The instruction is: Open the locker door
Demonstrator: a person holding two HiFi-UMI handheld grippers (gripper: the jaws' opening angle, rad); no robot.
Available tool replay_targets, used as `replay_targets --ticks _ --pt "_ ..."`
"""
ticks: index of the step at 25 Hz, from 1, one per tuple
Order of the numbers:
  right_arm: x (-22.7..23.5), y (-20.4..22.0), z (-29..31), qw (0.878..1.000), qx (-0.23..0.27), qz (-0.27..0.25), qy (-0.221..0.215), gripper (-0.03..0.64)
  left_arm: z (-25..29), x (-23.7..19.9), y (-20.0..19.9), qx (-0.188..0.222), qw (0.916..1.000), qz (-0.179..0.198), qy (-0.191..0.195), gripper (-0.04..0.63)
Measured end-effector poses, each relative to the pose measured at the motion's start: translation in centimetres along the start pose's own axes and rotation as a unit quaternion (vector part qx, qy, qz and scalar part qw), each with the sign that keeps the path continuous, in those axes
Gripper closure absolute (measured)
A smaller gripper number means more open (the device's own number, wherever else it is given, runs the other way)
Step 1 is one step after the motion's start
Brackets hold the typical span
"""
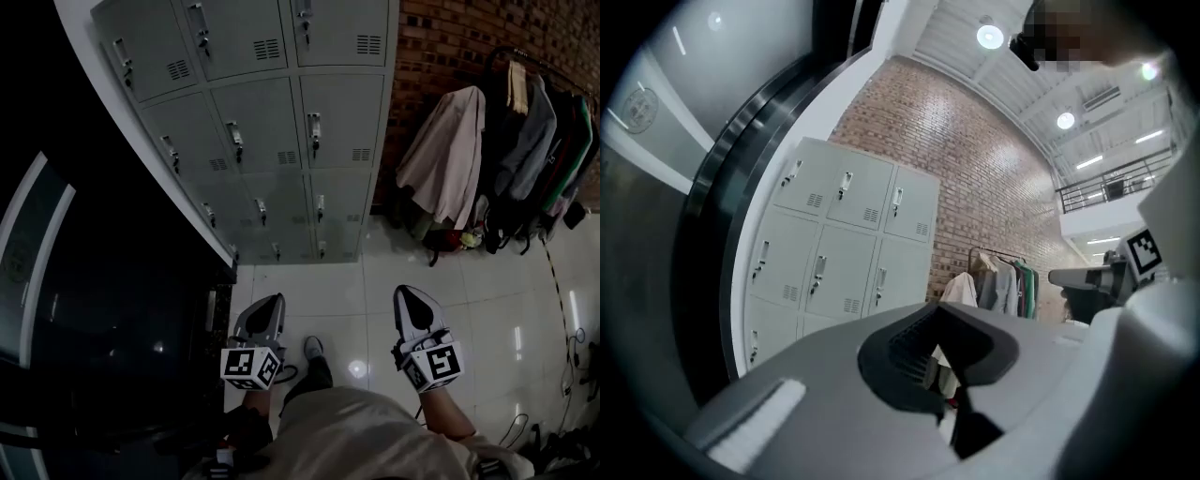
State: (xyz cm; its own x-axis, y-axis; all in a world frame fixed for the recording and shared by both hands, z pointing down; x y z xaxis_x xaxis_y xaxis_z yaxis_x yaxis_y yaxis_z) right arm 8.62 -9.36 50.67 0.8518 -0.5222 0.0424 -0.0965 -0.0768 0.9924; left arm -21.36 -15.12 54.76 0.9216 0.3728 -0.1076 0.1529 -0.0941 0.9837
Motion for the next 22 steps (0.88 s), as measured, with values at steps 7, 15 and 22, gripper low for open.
replay_targets --ticks 7,15,22 --pt "4.1 0.2 10.4 1.000 -0.003 -0.010 0.017 0.615 9.8 -4.3 -2.1 0.021 0.9980 0.059 0.010 0.374" --pt "6.3 1.8 18.6 0.999 0.003 -0.020 0.035 0.615 18.1 -8.6 -0.3 0.007 0.9987 0.040 0.032 0.405" --pt "8.6 4.9 23.5 0.999 0.031 -0.034 0.027 0.606 22.7 -10.1 3.2 -0.015 0.9984 0.036 0.041 0.456"
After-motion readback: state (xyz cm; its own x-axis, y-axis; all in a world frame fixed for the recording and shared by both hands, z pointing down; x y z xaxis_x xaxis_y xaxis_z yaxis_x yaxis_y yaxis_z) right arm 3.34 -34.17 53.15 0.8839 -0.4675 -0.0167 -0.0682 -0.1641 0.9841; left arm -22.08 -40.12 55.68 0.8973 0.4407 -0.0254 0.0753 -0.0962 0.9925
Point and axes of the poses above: the fingertips, and each gripper's own axes: z forward along the fingers, x to its right, y out of its underside, the point moved 6 cm from there along -z, backward along the fingers, and after that the axes turned 6 degrees about -y, right-handed, at the moved point
